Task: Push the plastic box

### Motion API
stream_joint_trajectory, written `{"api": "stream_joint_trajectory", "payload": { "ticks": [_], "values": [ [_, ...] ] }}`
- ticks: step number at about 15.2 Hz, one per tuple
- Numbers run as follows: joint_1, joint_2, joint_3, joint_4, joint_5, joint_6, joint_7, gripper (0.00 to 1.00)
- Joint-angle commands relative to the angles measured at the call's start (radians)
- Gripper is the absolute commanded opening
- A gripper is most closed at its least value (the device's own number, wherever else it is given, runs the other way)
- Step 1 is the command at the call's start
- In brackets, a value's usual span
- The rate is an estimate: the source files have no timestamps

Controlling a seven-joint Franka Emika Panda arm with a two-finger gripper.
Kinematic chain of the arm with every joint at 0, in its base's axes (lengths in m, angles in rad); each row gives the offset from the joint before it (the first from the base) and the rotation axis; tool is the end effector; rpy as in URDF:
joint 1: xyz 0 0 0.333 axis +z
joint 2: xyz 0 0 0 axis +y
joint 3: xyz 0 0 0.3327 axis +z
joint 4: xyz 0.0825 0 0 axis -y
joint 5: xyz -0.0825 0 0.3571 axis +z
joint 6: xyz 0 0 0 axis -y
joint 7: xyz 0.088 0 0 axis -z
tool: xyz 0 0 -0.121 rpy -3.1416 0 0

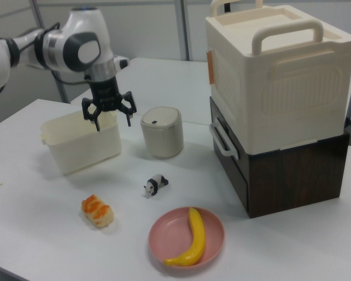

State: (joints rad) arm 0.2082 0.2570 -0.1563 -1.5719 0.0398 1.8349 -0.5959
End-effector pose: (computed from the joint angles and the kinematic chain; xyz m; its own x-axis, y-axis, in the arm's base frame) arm 0.6173 0.0457 0.5036 0.8004 0.5995 0.0070 0.5994 -0.8004 0.0061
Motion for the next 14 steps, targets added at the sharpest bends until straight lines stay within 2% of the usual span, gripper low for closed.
{"api": "stream_joint_trajectory", "payload": {
  "ticks": [1, 6, 9, 14],
  "values": [
    [-0.068, -0.084, 0.036, -0.048, 0.017, -0.061, 0.200, 1.00],
    [-0.115, -0.148, 0.049, -0.050, 0.000, -0.115, 0.381, 1.00],
    [-0.125, -0.156, 0.066, -0.046, -0.082, -0.120, 0.509, 1.00],
    [-0.125, -0.156, 0.080, -0.043, -0.097, -0.120, 0.567, 1.00]
  ]
}}
